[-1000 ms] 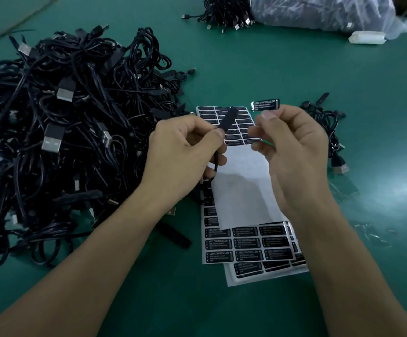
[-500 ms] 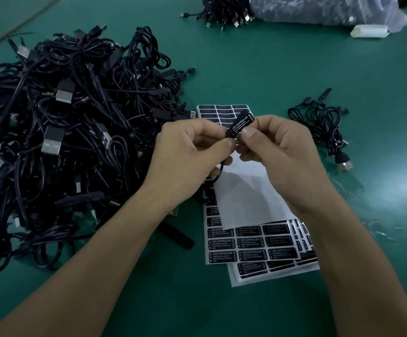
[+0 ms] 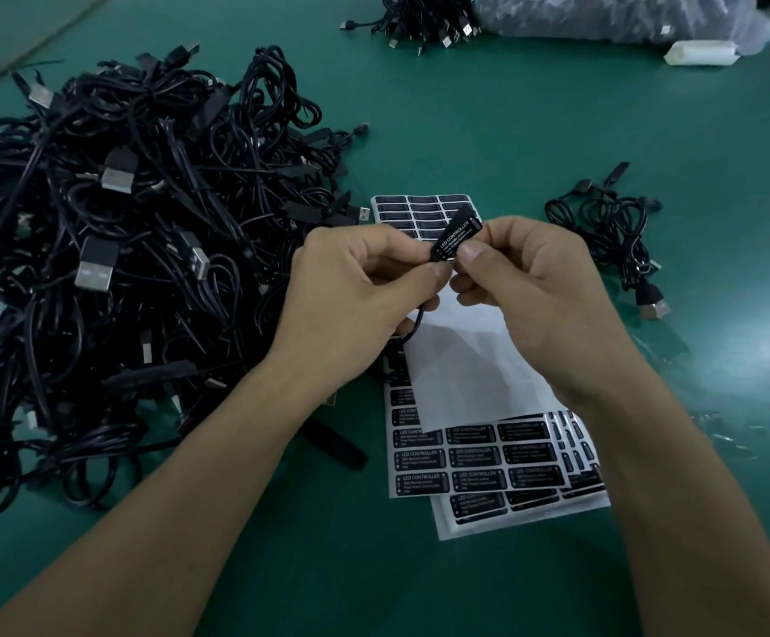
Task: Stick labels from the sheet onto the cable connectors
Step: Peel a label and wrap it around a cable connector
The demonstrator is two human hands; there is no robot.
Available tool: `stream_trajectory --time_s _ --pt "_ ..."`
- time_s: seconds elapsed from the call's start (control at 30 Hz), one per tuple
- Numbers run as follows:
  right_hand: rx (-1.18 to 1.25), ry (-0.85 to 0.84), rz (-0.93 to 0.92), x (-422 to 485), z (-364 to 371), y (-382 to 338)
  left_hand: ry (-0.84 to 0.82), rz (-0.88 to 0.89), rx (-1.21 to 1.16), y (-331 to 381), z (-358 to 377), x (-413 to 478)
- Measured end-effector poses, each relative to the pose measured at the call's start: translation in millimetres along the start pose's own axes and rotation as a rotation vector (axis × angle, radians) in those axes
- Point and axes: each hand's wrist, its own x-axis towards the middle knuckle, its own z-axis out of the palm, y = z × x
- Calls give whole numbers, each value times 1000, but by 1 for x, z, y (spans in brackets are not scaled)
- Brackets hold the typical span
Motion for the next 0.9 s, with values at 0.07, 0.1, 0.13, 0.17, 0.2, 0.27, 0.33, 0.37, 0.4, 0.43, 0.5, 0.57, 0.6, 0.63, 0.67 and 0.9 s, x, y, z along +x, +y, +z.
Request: stream_trajectory --time_s 0.07,0.1,0.13,0.17,0.2,0.27,0.33,0.37,0.4,0.43,0.5,0.57,0.6,0.63,0.67,0.9 --pt "-6 0 -1 0 0 0 2 7 5 0 0 0" --pt "-14 2 -1 0 0 0 4 11 7 0 0 0" --pt "-24 6 0 0 0 0 5 13 9 -1 0 0" --pt "-34 10 0 0 1 0 6 15 13 -1 0 0" --pt "-42 13 2 0 1 0 6 17 19 -2 0 0" --pt "-60 21 5 0 1 0 6 26 32 -3 0 1" --pt "-82 27 7 0 1 0 9 35 36 -3 0 1" --pt "-91 27 9 -1 1 0 12 36 36 -4 0 1" --pt "-96 28 10 -1 2 0 13 36 37 -4 0 1" --pt "-99 29 11 -1 2 0 13 35 39 -4 0 1" --pt "-100 34 11 0 1 0 10 33 45 -5 0 1" --pt "-101 38 8 1 1 0 11 34 48 -5 0 1" --pt "-105 39 6 1 1 0 12 33 48 -5 1 1" --pt "-113 39 4 1 0 0 14 31 48 -6 1 2" --pt "-121 39 3 1 0 0 14 30 48 -6 1 2" --pt "-143 44 -3 1 0 1 10 18 60 -8 1 3"
